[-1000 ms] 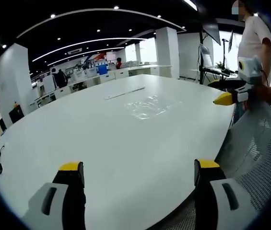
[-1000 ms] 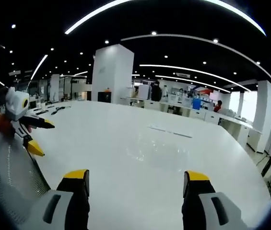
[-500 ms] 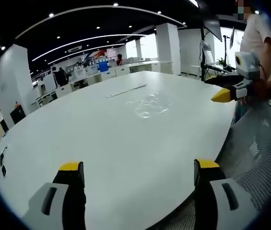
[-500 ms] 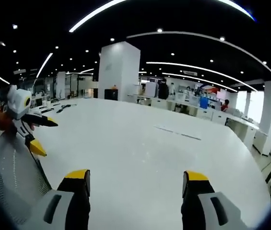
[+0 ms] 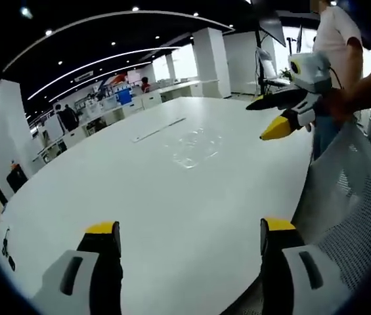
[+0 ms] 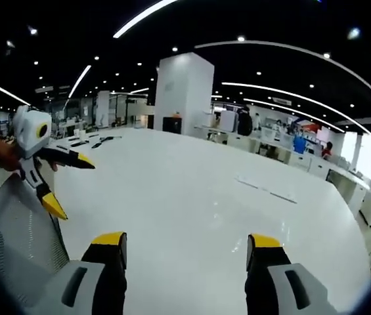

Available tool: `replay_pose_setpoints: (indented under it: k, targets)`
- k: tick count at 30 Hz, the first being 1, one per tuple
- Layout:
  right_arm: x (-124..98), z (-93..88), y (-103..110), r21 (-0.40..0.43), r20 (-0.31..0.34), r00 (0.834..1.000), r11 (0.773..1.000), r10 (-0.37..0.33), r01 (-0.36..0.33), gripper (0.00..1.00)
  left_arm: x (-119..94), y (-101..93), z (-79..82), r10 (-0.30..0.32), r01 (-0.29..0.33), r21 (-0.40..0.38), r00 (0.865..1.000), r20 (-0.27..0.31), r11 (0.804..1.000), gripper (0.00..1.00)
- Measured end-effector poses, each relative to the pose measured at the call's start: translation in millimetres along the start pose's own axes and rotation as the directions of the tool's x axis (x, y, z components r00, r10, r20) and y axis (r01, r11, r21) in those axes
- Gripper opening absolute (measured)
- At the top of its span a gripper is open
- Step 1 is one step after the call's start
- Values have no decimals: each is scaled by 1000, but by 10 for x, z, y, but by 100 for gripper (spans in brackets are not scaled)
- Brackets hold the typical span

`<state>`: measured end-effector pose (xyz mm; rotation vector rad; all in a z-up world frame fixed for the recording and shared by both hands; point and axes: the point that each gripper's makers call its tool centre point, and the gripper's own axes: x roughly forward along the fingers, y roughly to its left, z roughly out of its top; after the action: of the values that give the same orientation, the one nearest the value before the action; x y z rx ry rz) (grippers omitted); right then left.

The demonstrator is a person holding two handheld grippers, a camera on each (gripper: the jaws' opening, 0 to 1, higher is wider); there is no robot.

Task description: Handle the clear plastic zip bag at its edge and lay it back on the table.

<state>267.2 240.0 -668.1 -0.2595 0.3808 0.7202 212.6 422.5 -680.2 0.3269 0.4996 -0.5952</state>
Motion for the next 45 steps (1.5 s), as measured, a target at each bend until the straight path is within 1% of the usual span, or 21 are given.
replay_pose_setpoints:
  k: [3, 5, 11, 14, 18, 25, 29, 32, 36, 38, 40, 43, 45]
  targets:
    - [114, -70, 5, -11, -29, 999, 1000, 18, -18, 73, -17, -30, 41, -6, 6, -9, 1000, 3, 1000, 87]
    - [195, -85, 1, -21, -38, 999, 999, 27, -28, 73, -24, -44, 50, -9, 9, -10, 1000, 0, 1000, 86]
    - [399, -72, -3, -17, -59, 997, 998, 52, -53, 72, -56, -44, 83, -11, 11, -8, 1000, -4, 1000, 84]
    - [509, -80, -14, 1, -67, 996, 998, 61, -61, 71, -53, -30, 101, -8, 8, -34, 1000, 3, 999, 83]
    - [596, -105, 15, 6, -94, 993, 997, 71, -71, 70, -37, -34, 96, -9, 9, -40, 1000, -7, 999, 82]
    - [807, -158, -47, 30, -117, 990, 997, 81, -78, 70, -10, -71, 75, -26, 25, -58, 999, -18, 998, 83]
    - [901, -167, -75, 43, -128, 988, 996, 83, -79, 70, -19, -75, 51, -27, 25, -83, 999, -25, 996, 87]
    - [992, -163, -71, 50, -142, 986, 996, 86, -79, 70, -18, -73, -3, -32, 27, -111, 999, -38, 993, 89]
    - [1100, -186, -52, 82, -161, 983, 994, 89, -77, 69, -34, -52, -51, -21, 13, -146, 998, -51, 989, 98]
    - [1202, -211, -52, 91, -167, 982, 993, 89, -75, 68, -45, -36, -67, -20, 12, -167, 999, -46, 986, 98]
    - [1251, -225, -18, 94, -184, 978, 992, 99, -83, 66, -47, -42, -85, -23, 14, -182, 998, -50, 983, 99]
    - [1297, -204, 18, 121, -180, 977, 988, 117, -96, 66, -62, -63, -109, -24, 13, -168, 998, -61, 986, 98]
    - [1337, -186, 34, 124, -180, 976, 988, 118, -97, 65, -77, -66, -120, -23, 12, -162, 998, -64, 987, 98]
